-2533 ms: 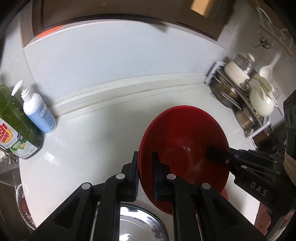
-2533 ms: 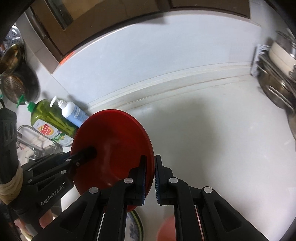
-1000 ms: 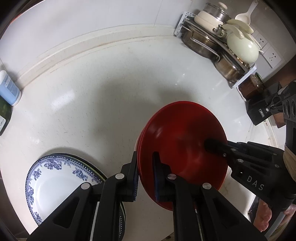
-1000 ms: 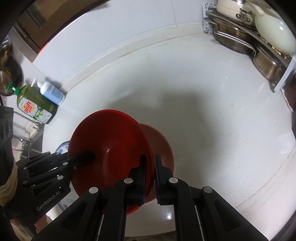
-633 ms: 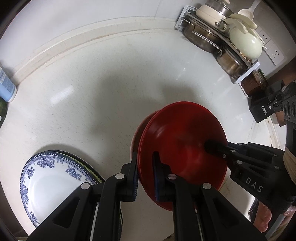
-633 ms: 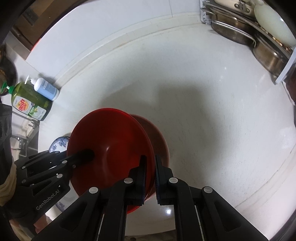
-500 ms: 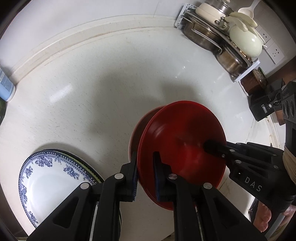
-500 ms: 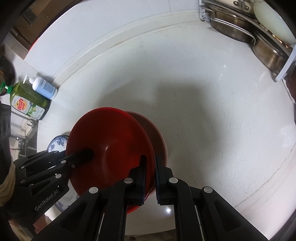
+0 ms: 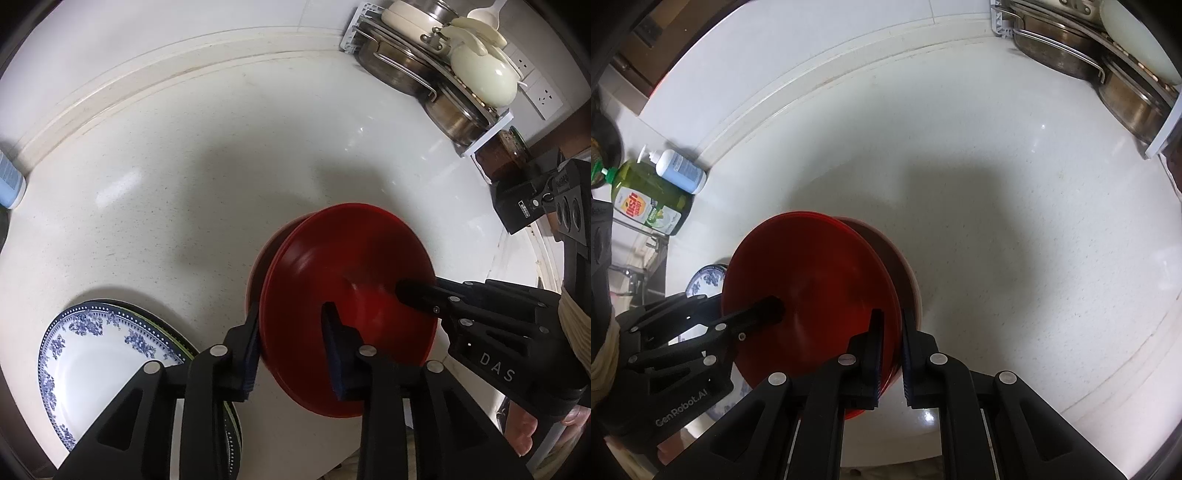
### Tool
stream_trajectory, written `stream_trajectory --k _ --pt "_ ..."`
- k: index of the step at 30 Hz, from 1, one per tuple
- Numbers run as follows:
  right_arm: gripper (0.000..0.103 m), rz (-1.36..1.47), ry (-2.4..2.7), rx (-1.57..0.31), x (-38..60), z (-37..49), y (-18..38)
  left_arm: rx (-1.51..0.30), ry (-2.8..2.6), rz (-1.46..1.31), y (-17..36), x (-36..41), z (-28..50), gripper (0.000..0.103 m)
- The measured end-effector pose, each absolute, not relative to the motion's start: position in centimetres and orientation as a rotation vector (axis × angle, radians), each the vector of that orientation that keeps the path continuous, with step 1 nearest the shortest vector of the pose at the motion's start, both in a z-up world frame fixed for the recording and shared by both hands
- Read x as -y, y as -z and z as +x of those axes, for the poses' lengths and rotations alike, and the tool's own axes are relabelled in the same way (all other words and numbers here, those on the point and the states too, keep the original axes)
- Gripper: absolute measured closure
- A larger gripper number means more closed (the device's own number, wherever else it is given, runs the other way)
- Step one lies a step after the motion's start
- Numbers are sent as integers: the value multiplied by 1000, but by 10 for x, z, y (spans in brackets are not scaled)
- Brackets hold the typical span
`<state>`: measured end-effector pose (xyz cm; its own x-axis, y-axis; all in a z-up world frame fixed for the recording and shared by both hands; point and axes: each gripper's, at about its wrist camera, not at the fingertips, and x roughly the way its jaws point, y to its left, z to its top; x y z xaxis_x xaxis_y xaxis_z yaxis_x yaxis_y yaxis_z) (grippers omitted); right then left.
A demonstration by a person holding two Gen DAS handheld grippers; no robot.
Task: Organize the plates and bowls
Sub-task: 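Lift and carry the red-and-black bowl toward the pink bowl with both grippers, then lower the red-and-black bowl into the pink bowl with both grippers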
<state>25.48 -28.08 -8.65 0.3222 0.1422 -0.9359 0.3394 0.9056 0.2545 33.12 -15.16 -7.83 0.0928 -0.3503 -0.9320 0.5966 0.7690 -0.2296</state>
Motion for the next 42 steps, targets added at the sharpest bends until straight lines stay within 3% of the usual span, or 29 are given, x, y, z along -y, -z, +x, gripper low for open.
stream_trajectory --k 5,10,12,14,16,34,42 --pt "92 448 142 -1238 281 252 84 -1248 700 230 65 148 329 46" --pt "88 429 161 -1199 282 248 72 -1190 688 232 49 139 330 45" --pt "81 407 170 -1178 281 246 65 -1182 688 234 47 137 332 45" --pt "65 393 184 -1157 279 245 60 -1176 679 234 47 134 333 43" --pt "61 381 196 -1136 277 243 56 -1175 657 237 50 130 333 43" --pt "61 555 246 -1156 285 232 96 -1220 583 266 87 135 335 43" --pt "62 579 232 -1190 285 234 110 -1284 591 251 104 141 338 56"
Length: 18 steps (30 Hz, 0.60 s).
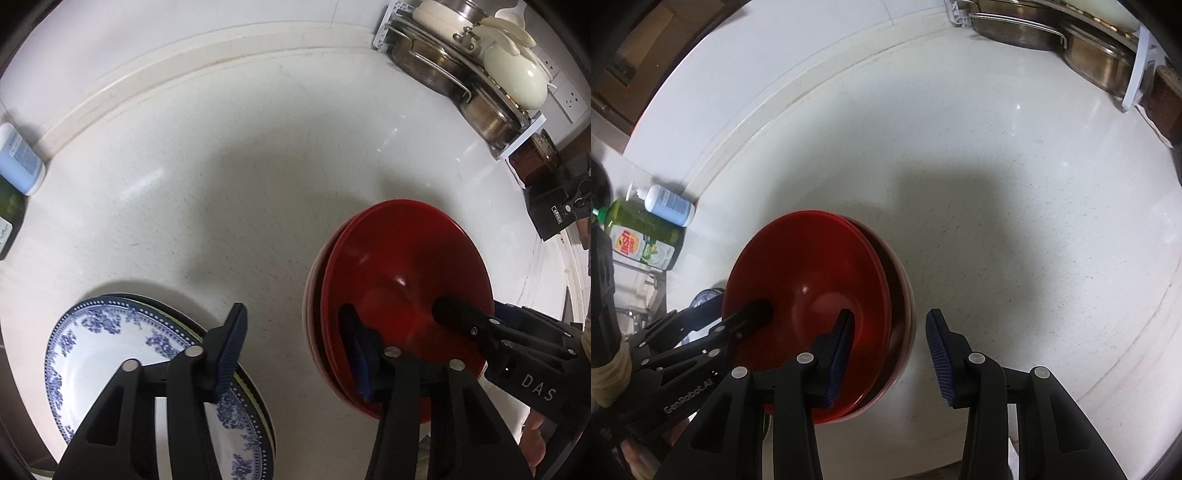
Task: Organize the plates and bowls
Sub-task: 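Lower the red-and-black bowl into the pink bowl with both grippers, then lift the nested bowl stack and carry it over the blue-and-white plates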
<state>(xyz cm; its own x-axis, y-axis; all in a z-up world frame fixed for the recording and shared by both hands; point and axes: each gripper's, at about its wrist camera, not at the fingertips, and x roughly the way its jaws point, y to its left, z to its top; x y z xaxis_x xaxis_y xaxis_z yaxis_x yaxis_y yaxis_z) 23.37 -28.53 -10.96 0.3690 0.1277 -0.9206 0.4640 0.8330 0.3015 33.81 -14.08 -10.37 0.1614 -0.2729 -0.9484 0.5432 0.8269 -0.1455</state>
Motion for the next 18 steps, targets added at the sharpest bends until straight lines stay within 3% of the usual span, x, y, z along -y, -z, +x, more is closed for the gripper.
stream_trajectory --k 4,10,18 --pt "71 602 234 -1214 286 235 117 -1312 605 224 108 140 339 63" --pt "74 620 224 -1230 286 236 122 -1385 647 165 116 143 339 78" --pt "77 592 237 -1239 282 239 123 -1397 647 149 115 143 336 79"
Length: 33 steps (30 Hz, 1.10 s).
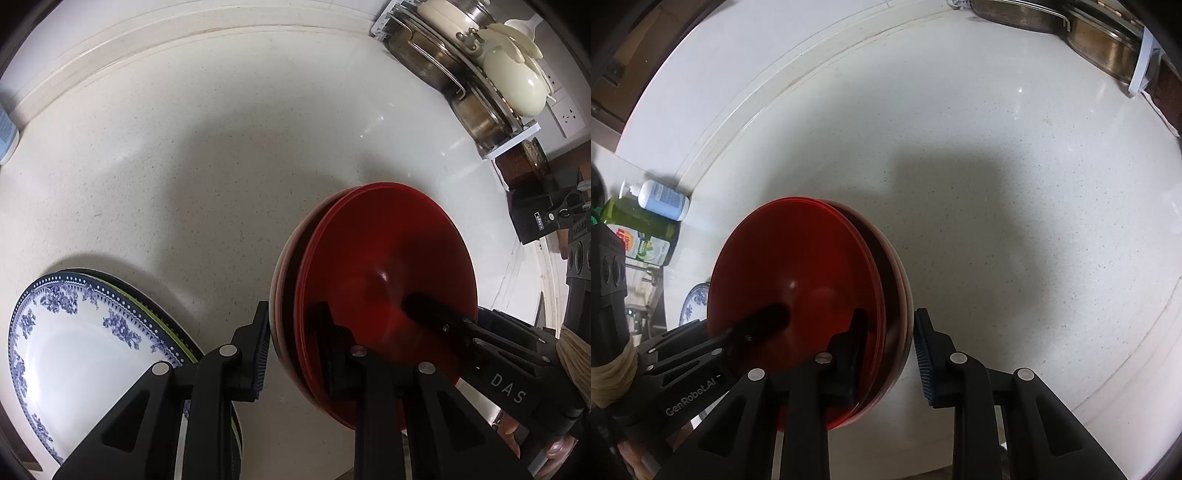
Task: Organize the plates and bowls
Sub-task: 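Lift the nested bowl stack and carry it over the blue-and-white plates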
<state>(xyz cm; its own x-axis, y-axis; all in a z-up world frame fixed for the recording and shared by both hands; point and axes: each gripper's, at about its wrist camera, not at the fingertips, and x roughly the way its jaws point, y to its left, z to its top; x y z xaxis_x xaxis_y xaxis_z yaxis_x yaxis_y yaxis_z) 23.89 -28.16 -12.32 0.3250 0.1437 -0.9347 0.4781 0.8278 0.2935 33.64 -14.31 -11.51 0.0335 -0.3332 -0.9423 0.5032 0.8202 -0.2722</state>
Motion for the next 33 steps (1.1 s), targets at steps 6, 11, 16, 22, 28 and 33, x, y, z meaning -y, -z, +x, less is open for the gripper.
stream_trajectory --k 6,11,16,22,28,33 --pt "78 595 240 -1243 278 240 120 -1394 632 145 113 140 334 79" --pt "78 597 244 -1228 275 239 113 -1370 626 124 102 133 331 79" --pt "78 578 230 -1202 267 239 96 -1340 615 98 86 117 330 79" --pt "78 534 181 -1170 246 243 73 -1279 572 54 66 84 327 79" --pt "78 479 130 -1161 221 252 58 -1249 522 14 56 57 323 79" --pt "78 445 81 -1157 197 256 48 -1228 478 -17 50 28 319 79"
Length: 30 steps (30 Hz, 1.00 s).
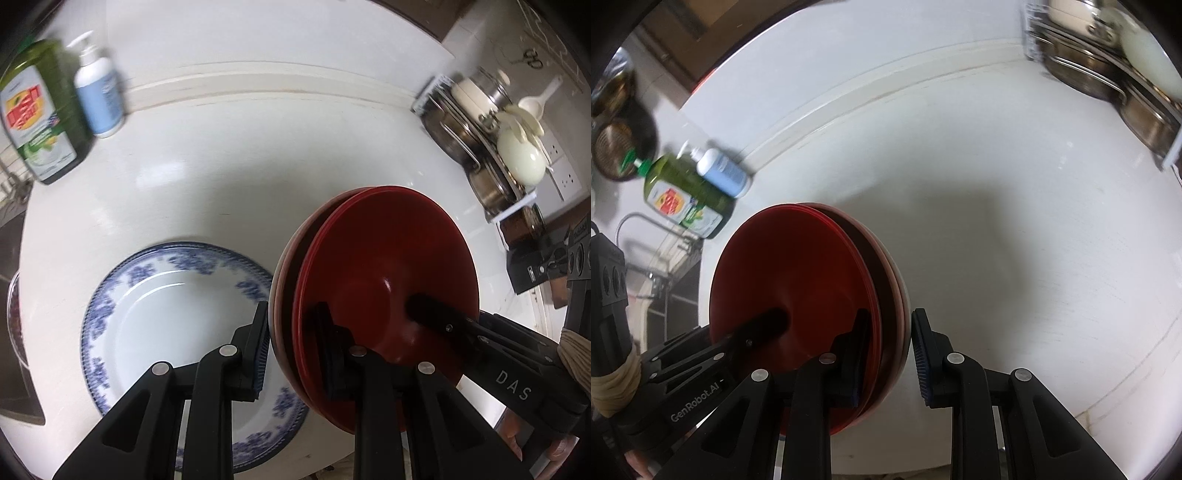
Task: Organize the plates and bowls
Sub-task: 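Lift the nested bowl stack and carry it over the blue-and-white plates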
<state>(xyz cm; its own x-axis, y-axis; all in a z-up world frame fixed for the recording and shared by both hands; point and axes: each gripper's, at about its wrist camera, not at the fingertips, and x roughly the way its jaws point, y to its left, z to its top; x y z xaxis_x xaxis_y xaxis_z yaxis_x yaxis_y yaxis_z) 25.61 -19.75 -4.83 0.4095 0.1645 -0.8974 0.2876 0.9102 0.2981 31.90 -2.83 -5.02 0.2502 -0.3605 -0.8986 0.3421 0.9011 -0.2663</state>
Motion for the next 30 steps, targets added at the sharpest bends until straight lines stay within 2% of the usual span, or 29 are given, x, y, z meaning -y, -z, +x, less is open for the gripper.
stream_trajectory --k 18,30 --pt "78 363 -93 -1205 116 276 47 -1243 322 -111 53 -62 310 79" --pt "78 355 -149 -1289 80 286 74 -1294 259 -141 76 -95 308 79"
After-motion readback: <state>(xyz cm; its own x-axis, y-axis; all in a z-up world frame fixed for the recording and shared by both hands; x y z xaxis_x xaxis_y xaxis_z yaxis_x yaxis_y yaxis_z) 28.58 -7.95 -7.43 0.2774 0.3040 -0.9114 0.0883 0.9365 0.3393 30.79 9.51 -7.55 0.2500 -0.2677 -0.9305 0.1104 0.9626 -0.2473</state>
